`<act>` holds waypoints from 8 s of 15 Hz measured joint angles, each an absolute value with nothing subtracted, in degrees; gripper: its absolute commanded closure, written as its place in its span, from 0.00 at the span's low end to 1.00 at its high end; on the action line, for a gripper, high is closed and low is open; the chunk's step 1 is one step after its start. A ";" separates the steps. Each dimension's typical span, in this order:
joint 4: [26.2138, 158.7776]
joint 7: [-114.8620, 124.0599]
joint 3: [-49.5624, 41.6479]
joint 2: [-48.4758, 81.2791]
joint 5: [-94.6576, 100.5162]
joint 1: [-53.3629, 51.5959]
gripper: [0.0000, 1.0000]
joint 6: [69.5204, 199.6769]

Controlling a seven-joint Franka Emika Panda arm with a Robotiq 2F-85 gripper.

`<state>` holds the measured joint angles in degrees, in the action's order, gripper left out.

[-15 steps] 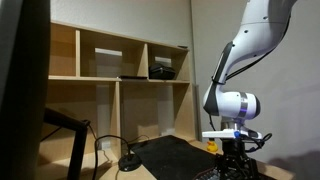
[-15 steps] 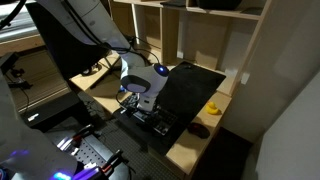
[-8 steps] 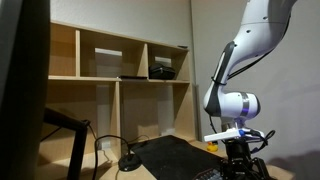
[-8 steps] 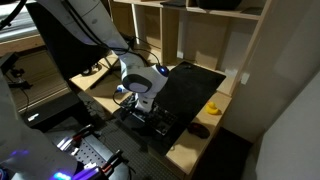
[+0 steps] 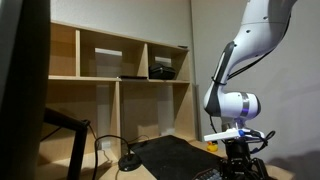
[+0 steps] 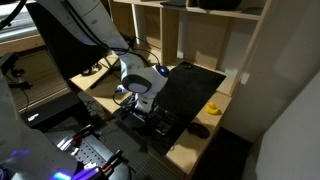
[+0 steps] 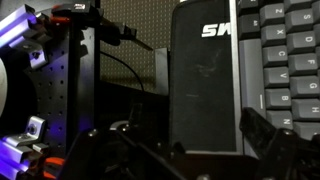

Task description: Press two keys on the keyboard

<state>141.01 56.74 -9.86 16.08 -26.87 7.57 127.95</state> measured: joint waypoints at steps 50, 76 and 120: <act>143.34 32.59 -7.61 7.91 -36.74 7.17 0.00 133.97; 132.82 36.15 3.89 15.54 -49.81 -2.69 0.00 150.87; 129.80 38.76 1.44 21.65 -55.98 -4.41 0.00 156.83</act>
<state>129.80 38.76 1.44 21.65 -55.98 -4.41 156.83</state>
